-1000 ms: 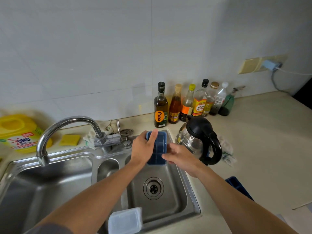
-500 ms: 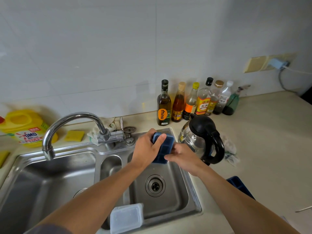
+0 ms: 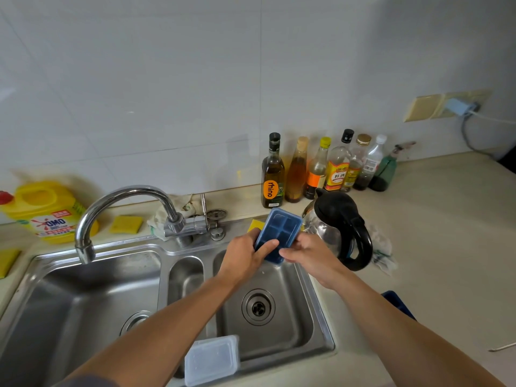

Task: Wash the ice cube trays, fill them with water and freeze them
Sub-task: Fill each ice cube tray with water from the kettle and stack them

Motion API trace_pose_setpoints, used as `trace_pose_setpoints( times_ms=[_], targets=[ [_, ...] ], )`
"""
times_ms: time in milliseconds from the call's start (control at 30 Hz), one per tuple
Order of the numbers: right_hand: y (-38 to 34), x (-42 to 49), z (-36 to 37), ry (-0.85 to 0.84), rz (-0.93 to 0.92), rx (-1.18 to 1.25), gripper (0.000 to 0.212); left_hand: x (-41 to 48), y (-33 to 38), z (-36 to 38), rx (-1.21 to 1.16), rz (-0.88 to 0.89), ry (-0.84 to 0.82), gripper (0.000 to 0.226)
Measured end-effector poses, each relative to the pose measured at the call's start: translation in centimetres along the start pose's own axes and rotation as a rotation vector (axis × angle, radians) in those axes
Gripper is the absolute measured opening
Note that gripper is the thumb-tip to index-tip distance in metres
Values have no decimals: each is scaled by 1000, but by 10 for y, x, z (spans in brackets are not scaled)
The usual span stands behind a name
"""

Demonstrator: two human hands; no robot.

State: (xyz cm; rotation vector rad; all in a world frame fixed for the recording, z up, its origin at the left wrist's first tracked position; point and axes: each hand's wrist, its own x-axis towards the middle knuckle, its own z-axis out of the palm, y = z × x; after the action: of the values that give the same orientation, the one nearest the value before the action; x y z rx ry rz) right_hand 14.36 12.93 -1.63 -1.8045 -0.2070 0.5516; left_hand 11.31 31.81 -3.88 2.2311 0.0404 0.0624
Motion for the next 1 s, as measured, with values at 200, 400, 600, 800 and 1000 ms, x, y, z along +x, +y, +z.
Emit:
trace_pose_setpoints(
  times_ms=[200,400,600,800,1000],
  targets=[
    [4,1,0,0,12,-15,24,0,-6,5,-35,-34,-12,40],
    [12,5,2,-9,66,-9,26,1,-12,6,-45,-40,-55,42],
    [1,12,-7,186,-47,-143,40,2,-24,-2,93,28,-168,37],
    [-10,19,3,271,-262,-541,68,-4,-17,0,220,204,-199,46],
    [-14,16,8,350,-348,-709,73,-18,-19,8,198,212,-176,49]
  ],
)
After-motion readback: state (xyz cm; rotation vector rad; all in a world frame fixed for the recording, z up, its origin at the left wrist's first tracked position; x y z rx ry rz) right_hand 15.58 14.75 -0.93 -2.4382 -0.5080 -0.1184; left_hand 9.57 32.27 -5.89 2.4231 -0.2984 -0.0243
